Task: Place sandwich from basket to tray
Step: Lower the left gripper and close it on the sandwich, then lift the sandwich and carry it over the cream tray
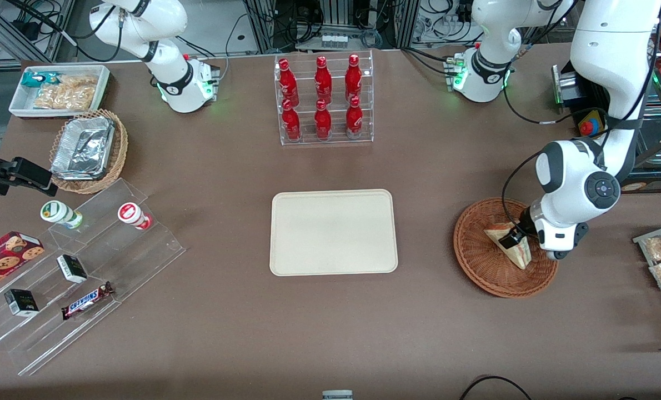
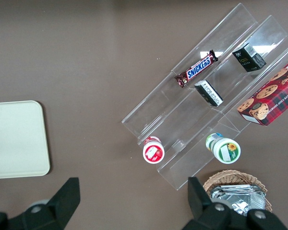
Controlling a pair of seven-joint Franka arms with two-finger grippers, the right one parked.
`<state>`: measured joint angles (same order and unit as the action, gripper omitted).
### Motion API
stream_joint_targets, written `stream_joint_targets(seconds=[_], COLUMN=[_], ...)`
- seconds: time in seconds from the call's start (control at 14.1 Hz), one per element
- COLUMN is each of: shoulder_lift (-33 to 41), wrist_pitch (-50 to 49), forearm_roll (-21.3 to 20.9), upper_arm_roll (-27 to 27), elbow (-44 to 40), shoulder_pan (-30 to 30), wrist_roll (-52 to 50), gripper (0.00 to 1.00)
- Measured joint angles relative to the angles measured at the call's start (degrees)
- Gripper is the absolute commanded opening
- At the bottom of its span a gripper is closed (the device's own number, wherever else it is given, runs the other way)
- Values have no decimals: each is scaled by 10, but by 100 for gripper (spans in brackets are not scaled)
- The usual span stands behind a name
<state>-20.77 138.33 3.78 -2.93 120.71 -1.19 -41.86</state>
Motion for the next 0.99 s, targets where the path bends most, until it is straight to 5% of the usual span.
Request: stream_joint_targets(seconds=[0.14,0.28,0.99], shoulder_lift=[-1,-1,26], wrist_pitch=[0,0,-194], forearm_roll=[0,0,0], upper_arm_roll=[-1,-1,-57], elbow=[0,-2,-115], shoulder_pan=[0,0,27], wrist_roll=[-15,-15,209], gripper=[9,6,10])
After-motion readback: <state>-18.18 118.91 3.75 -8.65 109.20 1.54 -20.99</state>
